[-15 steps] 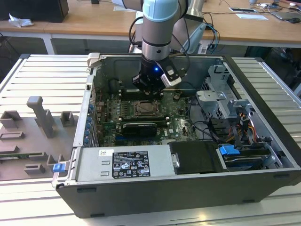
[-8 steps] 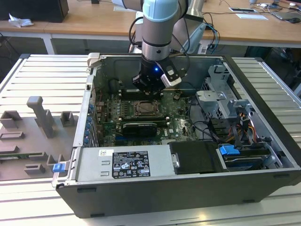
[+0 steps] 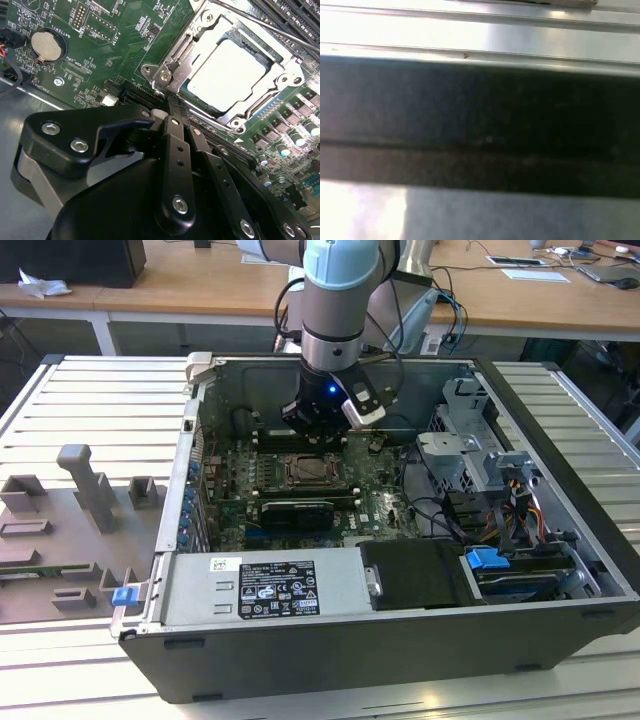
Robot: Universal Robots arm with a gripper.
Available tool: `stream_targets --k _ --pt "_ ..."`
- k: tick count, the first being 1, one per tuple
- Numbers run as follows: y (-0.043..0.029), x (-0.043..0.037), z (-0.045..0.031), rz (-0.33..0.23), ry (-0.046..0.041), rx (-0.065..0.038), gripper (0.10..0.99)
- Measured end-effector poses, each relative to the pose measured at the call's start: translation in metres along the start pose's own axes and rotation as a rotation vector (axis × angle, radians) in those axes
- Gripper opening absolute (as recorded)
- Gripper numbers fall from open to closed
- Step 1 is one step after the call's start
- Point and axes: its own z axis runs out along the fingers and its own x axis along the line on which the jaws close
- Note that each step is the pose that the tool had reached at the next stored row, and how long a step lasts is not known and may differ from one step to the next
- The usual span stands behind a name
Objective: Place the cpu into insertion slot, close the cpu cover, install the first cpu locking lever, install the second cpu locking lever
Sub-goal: 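Install the first cpu locking lever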
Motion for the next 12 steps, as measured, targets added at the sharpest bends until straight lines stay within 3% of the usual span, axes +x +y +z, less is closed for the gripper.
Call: stream_targets --k 4,12 --pt "0.0009 -0.0001 -0.0110 0.000 0.0000 0.000 0.106" --pt "-0.0037 0.0002 -0.0118 0.000 -0.0001 0.000 0.106"
